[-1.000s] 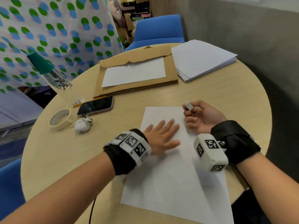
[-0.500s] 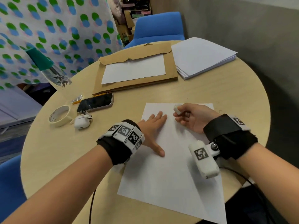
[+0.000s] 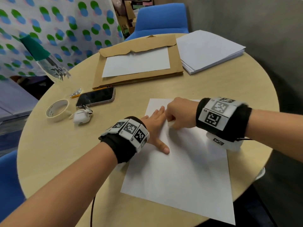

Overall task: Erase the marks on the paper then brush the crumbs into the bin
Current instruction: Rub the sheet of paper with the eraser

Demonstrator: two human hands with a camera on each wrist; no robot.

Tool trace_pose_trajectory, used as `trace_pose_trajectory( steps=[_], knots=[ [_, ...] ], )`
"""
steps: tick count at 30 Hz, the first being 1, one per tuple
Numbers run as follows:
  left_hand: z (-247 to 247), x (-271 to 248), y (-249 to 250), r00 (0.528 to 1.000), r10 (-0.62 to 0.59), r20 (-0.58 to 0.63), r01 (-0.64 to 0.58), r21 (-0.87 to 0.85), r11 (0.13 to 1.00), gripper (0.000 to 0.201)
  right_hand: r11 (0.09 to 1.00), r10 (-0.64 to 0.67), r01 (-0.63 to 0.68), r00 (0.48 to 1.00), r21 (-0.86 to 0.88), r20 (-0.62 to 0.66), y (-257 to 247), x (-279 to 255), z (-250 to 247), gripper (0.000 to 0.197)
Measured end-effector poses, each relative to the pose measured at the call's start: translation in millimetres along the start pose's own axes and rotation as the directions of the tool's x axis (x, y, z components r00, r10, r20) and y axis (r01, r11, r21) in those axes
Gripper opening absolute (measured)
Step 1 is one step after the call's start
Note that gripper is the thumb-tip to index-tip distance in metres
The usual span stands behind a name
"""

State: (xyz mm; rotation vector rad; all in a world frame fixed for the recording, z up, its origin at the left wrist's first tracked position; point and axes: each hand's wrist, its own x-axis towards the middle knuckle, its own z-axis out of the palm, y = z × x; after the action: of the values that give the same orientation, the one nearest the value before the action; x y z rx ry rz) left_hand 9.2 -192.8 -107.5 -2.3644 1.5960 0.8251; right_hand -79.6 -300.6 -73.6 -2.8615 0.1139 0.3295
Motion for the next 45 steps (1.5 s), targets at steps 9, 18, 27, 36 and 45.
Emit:
trace_pose_trajectory(
  steps=[9,18,27,36,45],
  knots=[
    [-3.7,-3.8,7.5,0.998,-0.044,0.046,0.041,0.070,0.997,0.133,0.983,0.122,-0.136,0.987,0.127,0.107,19.9,16.5,-13.8,0.020],
    [-3.2,-2.3,7.5,0.997,-0.049,0.060,0.044,0.082,0.996,0.134,0.983,0.094,-0.128,0.968,0.136,0.232,4.0,-2.3,-5.1,0.010],
    [-3.1,-4.2,6.6,0.998,-0.043,0.055,0.040,0.050,0.998,0.132,0.977,0.092,-0.136,0.965,0.165,0.245,0.7,-11.9,7.3,0.021],
    [-1.3,-3.5,5.7,0.999,-0.037,0.040,0.034,0.053,0.998,0.133,0.916,0.229,-0.250,0.968,0.314,0.101,9.5,9.3,-4.8,0.005],
    [-1.6,-2.3,5.2,0.997,-0.049,0.059,0.044,0.081,0.996,0.132,0.855,0.269,-0.329,0.942,0.400,0.200,16.3,11.2,-10.9,0.010]
  ],
)
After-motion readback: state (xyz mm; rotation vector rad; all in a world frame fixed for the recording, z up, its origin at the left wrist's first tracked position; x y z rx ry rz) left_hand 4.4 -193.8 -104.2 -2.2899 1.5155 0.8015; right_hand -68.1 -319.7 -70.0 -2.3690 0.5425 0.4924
